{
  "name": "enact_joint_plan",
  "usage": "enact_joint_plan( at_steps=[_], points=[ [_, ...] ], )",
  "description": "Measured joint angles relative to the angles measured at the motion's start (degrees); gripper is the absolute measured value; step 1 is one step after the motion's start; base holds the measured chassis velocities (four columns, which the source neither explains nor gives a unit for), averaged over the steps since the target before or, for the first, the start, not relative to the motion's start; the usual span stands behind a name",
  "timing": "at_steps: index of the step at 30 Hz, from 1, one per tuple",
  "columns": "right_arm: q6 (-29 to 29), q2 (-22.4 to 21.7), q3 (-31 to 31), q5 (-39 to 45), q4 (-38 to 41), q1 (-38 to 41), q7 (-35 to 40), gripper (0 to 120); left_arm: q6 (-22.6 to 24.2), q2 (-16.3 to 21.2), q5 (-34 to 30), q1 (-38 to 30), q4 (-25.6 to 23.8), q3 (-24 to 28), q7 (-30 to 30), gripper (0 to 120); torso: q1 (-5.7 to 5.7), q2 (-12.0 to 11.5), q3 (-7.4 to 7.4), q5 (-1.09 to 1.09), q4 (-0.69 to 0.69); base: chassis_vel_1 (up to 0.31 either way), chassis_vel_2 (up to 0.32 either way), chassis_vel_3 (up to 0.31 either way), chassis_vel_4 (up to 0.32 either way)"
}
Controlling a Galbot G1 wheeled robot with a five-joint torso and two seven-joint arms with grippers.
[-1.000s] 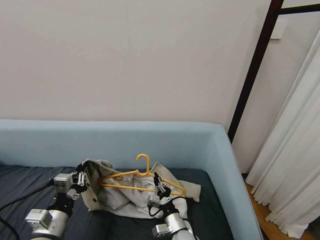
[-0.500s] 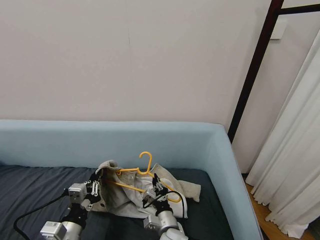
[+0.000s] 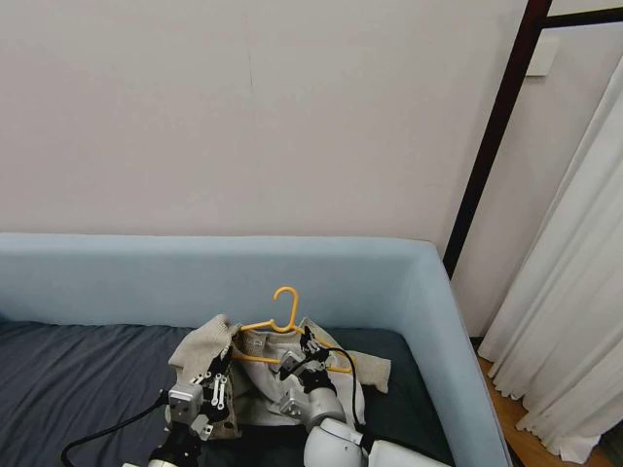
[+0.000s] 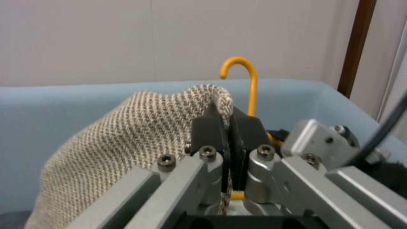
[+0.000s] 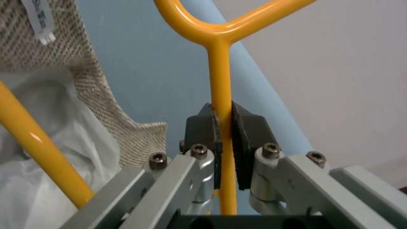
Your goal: Pick up the clothes from the sofa and hang them on the clothes hanger.
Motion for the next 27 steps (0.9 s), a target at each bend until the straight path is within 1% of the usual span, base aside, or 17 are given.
enact_joint_plan(
  at_steps=[4, 6, 7, 11, 15, 21, 27],
  points=[
    [-0.8, 1.4, 0.0, 5.6, 0.0, 0.6, 2.9, 5, -0.9, -0.3, 1.9, 0.4, 1.0, -0.5, -0.1, 0, 0.00, 0.0, 0.00, 0.00, 0.01, 0.000, 0.000, 0.000, 0.000],
    [-0.6, 1.2, 0.3, 6.7, 0.2, 0.5, 3.5, 5, -1.4, -0.5, 3.1, 0.6, 1.5, -2.1, -1.3, 0, 0.00, 0.0, 0.00, 0.01, 0.00, 0.000, 0.000, 0.000, 0.000],
    [-0.6, 1.2, 0.3, 6.7, 0.2, 0.5, 3.5, 5, -1.4, -0.5, 3.1, 0.6, 1.5, -2.1, -1.3, 0, 0.00, 0.0, 0.00, 0.01, 0.00, 0.000, 0.000, 0.000, 0.000],
    [-0.3, 0.1, 1.4, 9.5, 0.8, -0.2, 4.6, 5, -1.3, -0.5, 3.8, 2.2, 2.2, -3.7, -5.8, 0, 0.00, 0.0, 0.00, 0.01, 0.00, 0.000, 0.000, 0.000, 0.000],
    [-0.2, -0.4, 2.3, 12.7, 1.2, -0.6, 5.8, 5, -1.3, -0.3, 4.6, 2.4, 3.2, -4.2, -7.3, 0, 0.00, 0.0, 0.00, 0.00, 0.00, 0.000, 0.000, 0.000, 0.000],
    [0.3, -0.3, 3.0, 14.0, 1.5, -1.3, 6.6, 5, -1.2, -0.6, 5.1, 2.4, 3.3, -3.6, -7.4, 0, 0.00, 0.0, 0.00, 0.01, 0.00, 0.000, 0.000, 0.000, 0.000],
    [-0.1, 1.0, 2.1, 12.1, 0.1, -2.0, 6.9, 5, -2.5, -1.5, 5.0, 1.2, 2.4, -1.7, -4.5, 0, 0.00, 0.0, 0.00, 0.01, -0.01, 0.000, 0.000, 0.000, 0.000]
  ],
)
